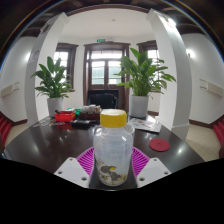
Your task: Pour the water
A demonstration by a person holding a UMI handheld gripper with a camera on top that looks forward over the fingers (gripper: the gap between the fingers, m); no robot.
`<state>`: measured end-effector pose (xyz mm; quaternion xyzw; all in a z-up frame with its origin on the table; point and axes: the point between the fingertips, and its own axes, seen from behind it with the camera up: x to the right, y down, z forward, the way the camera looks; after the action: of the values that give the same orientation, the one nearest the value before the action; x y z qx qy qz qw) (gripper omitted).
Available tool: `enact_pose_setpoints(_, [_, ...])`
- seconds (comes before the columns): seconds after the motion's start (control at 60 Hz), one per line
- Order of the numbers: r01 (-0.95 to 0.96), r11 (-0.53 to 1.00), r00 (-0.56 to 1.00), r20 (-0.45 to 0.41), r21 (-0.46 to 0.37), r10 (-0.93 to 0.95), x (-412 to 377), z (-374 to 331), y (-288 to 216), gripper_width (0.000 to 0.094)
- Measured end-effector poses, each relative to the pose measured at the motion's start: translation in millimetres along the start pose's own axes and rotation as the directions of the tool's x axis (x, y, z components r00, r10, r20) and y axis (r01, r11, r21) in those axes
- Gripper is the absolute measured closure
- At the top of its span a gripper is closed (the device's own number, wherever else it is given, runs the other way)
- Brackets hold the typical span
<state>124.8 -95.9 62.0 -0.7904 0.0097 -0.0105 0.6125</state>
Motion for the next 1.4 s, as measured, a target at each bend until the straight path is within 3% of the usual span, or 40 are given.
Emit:
enact_pose_setpoints(0.117, [0.005, 1.0, 1.0, 0.008, -0.005, -0.005, 1, 3, 0, 0.0512])
enact_pose_setpoints(0.333, [-0.005, 1.0, 1.0, -0.016, -0.02, 0.004, -14, 3, -10, 0.0513])
enact_pose_setpoints(0.533, [-0.389, 0.921, 0.908, 0.155, -0.038, 0.39, -100, 39, -47, 0.0514])
enact_pose_setpoints(0.633, [-0.648, 0.759, 0.741, 0.179, -0.064, 0.647, -114, 57, -71, 0.0515])
enact_pose_setpoints(0.767, [-0.906, 0.415, 0.396, 0.185, -0.083, 0.9, -106, 72, -99, 0.0513])
enact_pose_setpoints(0.967, [-0.996, -0.034, -0.053, 0.235, -0.084, 0.97, -85, 79, -127, 0.0513])
enact_pose_setpoints(1.217, [-0.941, -0.32, -0.337, 0.232, -0.109, 0.912, -68, 77, -123, 0.0515])
enact_pose_setpoints(1.4, [-0.934, -0.34, -0.355, 0.201, -0.108, 0.913, -70, 79, -107, 0.0512])
